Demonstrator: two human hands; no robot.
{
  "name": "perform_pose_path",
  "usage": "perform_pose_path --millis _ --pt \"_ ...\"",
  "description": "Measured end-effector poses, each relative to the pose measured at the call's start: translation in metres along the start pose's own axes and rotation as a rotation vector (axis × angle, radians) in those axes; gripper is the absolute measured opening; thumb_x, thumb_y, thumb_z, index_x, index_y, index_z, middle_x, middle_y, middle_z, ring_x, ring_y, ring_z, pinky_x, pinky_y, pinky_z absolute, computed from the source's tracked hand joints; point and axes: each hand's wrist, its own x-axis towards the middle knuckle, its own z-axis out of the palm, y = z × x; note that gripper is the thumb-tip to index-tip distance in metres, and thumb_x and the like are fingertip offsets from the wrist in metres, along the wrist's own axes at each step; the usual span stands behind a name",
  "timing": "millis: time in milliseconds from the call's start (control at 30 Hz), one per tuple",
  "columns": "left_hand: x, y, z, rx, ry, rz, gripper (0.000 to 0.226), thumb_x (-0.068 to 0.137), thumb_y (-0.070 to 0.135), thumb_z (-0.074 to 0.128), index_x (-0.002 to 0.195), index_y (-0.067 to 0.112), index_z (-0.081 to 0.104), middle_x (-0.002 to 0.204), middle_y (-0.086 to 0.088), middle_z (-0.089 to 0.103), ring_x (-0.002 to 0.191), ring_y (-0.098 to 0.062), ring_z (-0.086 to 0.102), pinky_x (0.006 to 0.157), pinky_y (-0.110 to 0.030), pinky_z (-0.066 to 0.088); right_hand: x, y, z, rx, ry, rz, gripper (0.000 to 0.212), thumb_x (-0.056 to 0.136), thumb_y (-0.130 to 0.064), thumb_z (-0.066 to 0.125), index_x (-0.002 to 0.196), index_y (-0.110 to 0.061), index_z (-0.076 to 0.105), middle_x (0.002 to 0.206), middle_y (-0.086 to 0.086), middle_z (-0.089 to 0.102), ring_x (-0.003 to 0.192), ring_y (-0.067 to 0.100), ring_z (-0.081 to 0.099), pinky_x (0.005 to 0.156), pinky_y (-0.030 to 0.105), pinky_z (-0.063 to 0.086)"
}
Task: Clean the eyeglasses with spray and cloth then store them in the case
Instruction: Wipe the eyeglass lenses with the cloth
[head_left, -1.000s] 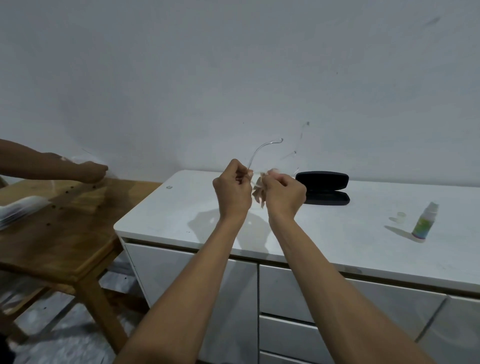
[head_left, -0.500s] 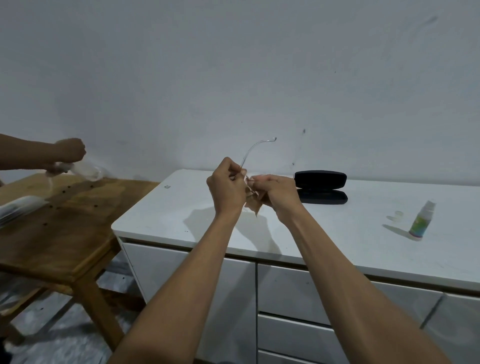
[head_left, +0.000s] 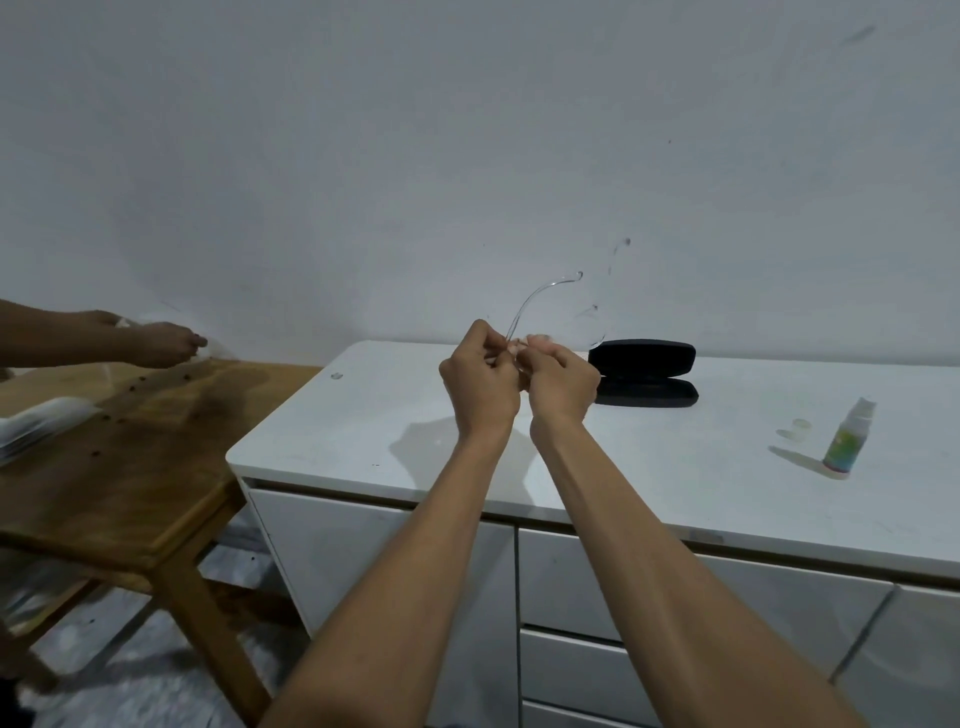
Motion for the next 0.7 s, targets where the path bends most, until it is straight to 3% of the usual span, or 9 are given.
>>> perform_pose_path --millis 67,200,333,400,500,567,700 --pt "0.003 -0.003 -0.003 0.003 0.0 -0.008 0.017 0.082 -0.007 0.066 0.074 0.006 0.058 0.064 -0.002 0.069 0.061 -0.013 0.067 0.057 -0.023 0.054 0.005 -0.001 -0.005 -0.047 -0.113 0.039 0.016 0.078 0.004 0.076 0.078 -0.012 0.079 0.083 0.006 0.079 0.081 0.022 0.076 0.079 0.033 0.061" --pt "0.012 -0.014 -0.013 0.042 0.004 -0.011 0.019 0.083 -0.003 0.072 0.075 0.008 0.059 0.069 -0.004 0.071 0.066 -0.016 0.07 0.063 -0.032 0.058 0.005 -0.013 -0.017 -0.165 -0.353 0.103 0.006 0.079 0.007 0.075 0.083 0.003 0.077 0.07 0.014 0.07 0.058 0.023 0.066 0.058 0.029 0.056" --pt "0.018 -0.025 -0.02 0.061 -0.038 -0.011 0.022 0.083 0.0 0.075 0.074 0.011 0.058 0.069 -0.004 0.07 0.066 -0.021 0.07 0.067 -0.042 0.06 0.006 -0.019 -0.021 -0.242 -0.45 0.14 0.007 0.076 0.006 0.073 0.082 0.01 0.074 0.069 0.022 0.069 0.055 0.034 0.069 0.059 0.034 0.056" --pt "0.02 -0.029 -0.022 0.066 -0.039 -0.004 0.023 0.084 0.002 0.075 0.075 0.012 0.058 0.068 -0.005 0.069 0.065 -0.024 0.069 0.066 -0.045 0.06 0.007 -0.017 -0.019 -0.289 -0.4 0.096 0.007 0.074 0.003 0.075 0.077 0.009 0.075 0.067 0.019 0.071 0.056 0.03 0.069 0.06 0.032 0.055" --pt "0.019 -0.031 -0.021 0.052 -0.015 -0.011 0.024 0.086 0.002 0.074 0.074 0.013 0.056 0.068 -0.006 0.069 0.064 -0.026 0.068 0.065 -0.047 0.06 0.005 -0.011 -0.016 -0.389 -0.228 -0.038 0.003 0.074 -0.005 0.078 0.071 -0.003 0.079 0.064 0.002 0.074 0.054 0.011 0.067 0.057 0.023 0.051" --pt "0.02 -0.031 -0.021 0.039 -0.001 -0.018 0.023 0.086 0.001 0.074 0.075 0.012 0.057 0.068 -0.006 0.07 0.064 -0.027 0.068 0.065 -0.047 0.06 0.003 -0.01 -0.013 -0.412 -0.195 -0.086 0.002 0.077 -0.007 0.08 0.075 -0.008 0.08 0.068 -0.001 0.076 0.053 0.007 0.069 0.054 0.02 0.052" --pt "0.034 -0.032 -0.03 0.023 0.048 -0.031 0.023 0.085 0.0 0.075 0.074 0.013 0.059 0.069 -0.008 0.071 0.065 -0.028 0.069 0.063 -0.047 0.06 0.012 -0.013 -0.015 -0.378 -0.15 -0.142 0.01 0.077 -0.007 0.081 0.086 -0.012 0.082 0.079 -0.007 0.077 0.068 0.005 0.072 0.065 0.013 0.054"
